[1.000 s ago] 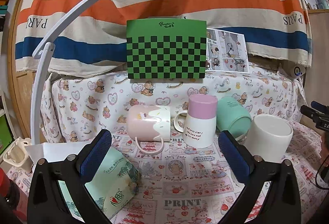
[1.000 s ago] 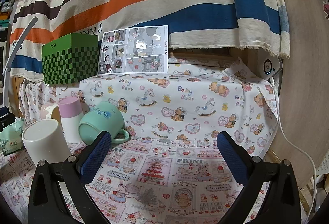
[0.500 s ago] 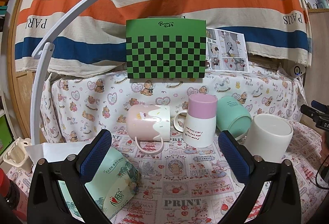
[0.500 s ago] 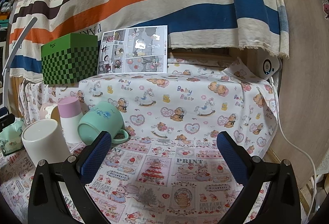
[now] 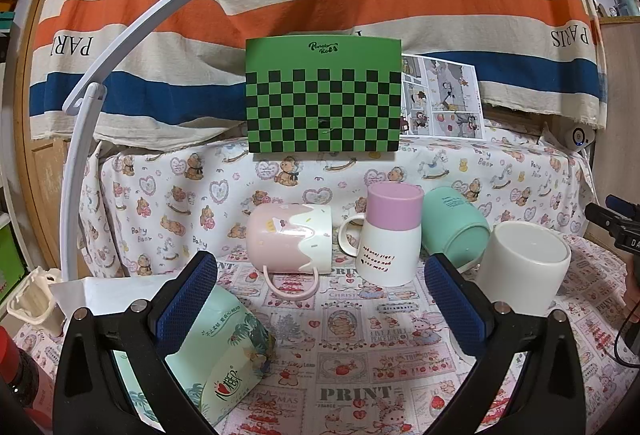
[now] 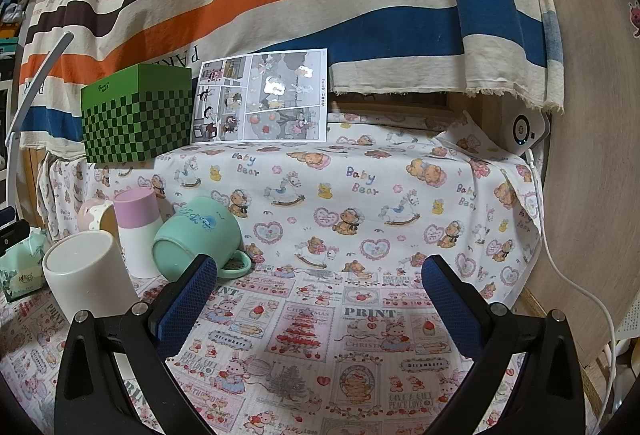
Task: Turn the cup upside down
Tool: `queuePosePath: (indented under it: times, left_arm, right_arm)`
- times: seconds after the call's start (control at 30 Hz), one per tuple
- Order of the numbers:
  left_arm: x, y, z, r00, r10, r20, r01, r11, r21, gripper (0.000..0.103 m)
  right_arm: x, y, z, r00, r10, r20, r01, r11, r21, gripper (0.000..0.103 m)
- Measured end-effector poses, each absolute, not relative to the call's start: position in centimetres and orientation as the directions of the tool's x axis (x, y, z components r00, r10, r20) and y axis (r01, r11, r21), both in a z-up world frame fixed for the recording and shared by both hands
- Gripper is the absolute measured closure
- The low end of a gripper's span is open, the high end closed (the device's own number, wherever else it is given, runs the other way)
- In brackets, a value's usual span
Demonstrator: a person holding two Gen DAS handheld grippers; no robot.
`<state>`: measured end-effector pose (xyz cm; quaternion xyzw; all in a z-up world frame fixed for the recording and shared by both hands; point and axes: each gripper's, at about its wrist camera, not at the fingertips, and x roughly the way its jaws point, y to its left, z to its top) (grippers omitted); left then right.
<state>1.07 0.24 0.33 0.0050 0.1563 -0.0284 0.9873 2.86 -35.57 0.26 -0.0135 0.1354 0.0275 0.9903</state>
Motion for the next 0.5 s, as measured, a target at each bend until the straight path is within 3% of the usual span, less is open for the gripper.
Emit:
queuePosePath:
  times: [0.5]
  left_arm:
    - [0.93, 0.13, 0.36, 0.95, -0.052, -0.309, 0.056, 0.998, 0.003, 0.0]
  right_arm:
    - [2.82, -35.46, 0.2, 0.961, 0.051, -0.271, -0.059, 0.998, -0.021, 0.0]
